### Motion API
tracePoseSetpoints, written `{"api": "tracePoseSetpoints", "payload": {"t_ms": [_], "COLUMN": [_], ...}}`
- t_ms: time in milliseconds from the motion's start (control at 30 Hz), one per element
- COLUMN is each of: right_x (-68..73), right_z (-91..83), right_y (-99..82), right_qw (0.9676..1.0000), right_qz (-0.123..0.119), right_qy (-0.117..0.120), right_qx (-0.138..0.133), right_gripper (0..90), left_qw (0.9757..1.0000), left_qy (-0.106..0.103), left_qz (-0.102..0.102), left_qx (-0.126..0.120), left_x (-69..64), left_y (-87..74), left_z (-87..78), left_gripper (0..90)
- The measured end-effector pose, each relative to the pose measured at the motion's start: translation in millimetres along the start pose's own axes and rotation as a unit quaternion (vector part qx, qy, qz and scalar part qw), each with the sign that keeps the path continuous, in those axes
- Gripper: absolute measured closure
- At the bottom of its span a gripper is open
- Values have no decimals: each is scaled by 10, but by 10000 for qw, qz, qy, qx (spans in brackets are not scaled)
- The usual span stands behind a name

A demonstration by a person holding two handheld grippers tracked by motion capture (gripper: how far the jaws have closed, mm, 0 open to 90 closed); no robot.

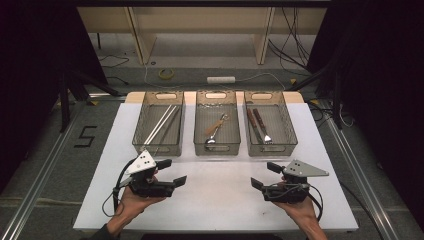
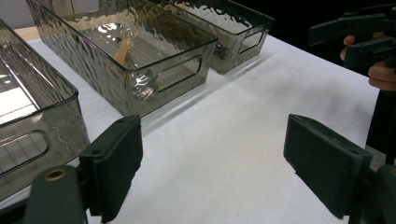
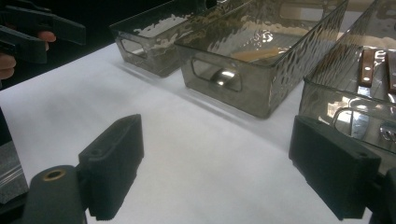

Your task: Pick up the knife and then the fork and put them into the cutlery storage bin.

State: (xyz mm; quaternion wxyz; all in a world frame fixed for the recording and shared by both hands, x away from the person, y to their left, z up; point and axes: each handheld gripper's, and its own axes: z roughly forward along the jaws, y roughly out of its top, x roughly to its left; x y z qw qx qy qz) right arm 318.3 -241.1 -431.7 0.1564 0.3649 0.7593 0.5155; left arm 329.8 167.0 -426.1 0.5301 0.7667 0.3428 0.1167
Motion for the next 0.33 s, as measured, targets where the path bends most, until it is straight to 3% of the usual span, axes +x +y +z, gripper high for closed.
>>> {"api": "tracePoseSetpoints", "payload": {"t_ms": [333], "right_x": [-4], "right_z": [1], "right_y": [1], "right_qw": [10000], "right_qz": [-14], "right_qy": [-17], "right_qx": [6], "right_gripper": [189], "left_qw": [10000], "left_qy": [0], "left_qz": [-1], "left_qx": [4], "left_x": [2], "left_y": [0], "left_z": [0], "left_gripper": [190]}}
